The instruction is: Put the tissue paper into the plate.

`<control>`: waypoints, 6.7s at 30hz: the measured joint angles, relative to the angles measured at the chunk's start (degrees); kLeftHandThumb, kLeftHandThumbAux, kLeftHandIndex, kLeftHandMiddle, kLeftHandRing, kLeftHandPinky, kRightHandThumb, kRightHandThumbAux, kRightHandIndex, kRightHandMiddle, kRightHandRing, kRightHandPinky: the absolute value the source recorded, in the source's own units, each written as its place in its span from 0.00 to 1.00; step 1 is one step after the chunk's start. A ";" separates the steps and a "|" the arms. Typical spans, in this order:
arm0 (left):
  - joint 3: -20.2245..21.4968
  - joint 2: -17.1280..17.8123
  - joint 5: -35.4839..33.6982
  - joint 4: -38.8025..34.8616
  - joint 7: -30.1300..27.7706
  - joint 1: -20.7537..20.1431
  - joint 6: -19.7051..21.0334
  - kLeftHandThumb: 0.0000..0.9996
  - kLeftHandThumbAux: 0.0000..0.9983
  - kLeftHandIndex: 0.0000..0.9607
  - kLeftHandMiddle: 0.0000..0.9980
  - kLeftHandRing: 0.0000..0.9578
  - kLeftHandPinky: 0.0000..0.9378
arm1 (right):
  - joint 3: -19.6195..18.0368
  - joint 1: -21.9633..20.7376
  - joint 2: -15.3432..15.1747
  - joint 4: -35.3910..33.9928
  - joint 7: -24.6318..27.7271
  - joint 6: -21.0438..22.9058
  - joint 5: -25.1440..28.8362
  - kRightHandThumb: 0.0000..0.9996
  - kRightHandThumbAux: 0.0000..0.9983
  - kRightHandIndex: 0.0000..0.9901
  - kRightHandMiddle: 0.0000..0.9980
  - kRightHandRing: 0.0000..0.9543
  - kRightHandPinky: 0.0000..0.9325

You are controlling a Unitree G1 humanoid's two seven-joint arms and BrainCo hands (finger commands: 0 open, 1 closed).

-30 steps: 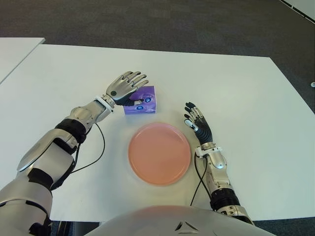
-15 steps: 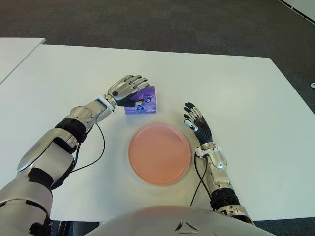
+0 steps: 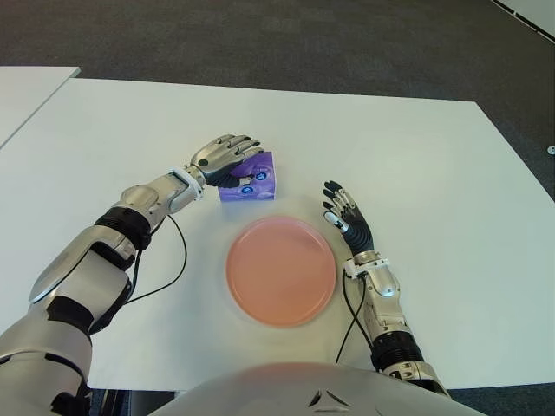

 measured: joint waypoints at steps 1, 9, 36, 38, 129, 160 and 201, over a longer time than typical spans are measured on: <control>0.26 0.02 -0.36 -0.15 -0.50 0.08 -0.25 0.13 0.28 0.00 0.00 0.00 0.00 | 0.01 0.00 0.00 0.00 -0.02 0.00 0.00 0.00 0.51 0.00 0.00 0.00 0.00; 2.59 0.22 -4.51 -0.83 -5.28 0.56 -2.38 0.16 0.29 0.00 0.00 0.00 0.00 | 0.34 -0.02 0.04 -0.01 -0.28 0.00 -0.06 0.00 0.51 0.00 0.00 0.00 0.00; 16.08 0.72 -28.10 -11.91 -31.49 6.99 -4.30 0.22 0.30 0.00 0.00 0.00 0.00 | 0.89 -0.75 -0.41 2.12 -0.03 -2.77 -0.46 0.00 0.50 0.00 0.00 0.00 0.00; 16.48 0.71 -28.19 -12.45 -32.36 7.20 -3.74 0.22 0.30 0.00 0.00 0.00 0.00 | 0.94 -0.76 -0.41 2.12 -0.12 -2.77 -0.62 0.00 0.50 0.00 0.00 0.00 0.00; 5.41 0.78 -5.52 -5.14 -12.03 2.84 -2.70 0.16 0.28 0.00 0.00 0.00 0.00 | 5.31 3.60 -1.60 -3.30 -1.08 -2.69 -2.61 0.00 0.54 0.00 0.00 0.00 0.00; 7.23 2.50 -8.69 -10.81 -20.90 7.19 -4.01 0.11 0.27 0.00 0.00 0.00 0.00 | 6.27 5.14 -1.41 -6.03 -0.51 0.12 -2.16 0.00 0.55 0.00 0.00 0.00 0.00; -5.78 -6.77 -0.73 10.49 2.64 0.01 1.51 0.16 0.26 0.00 0.00 0.00 0.00 | 6.85 7.19 -1.03 -8.39 -0.21 2.13 -2.24 0.00 0.52 0.00 0.00 0.00 0.00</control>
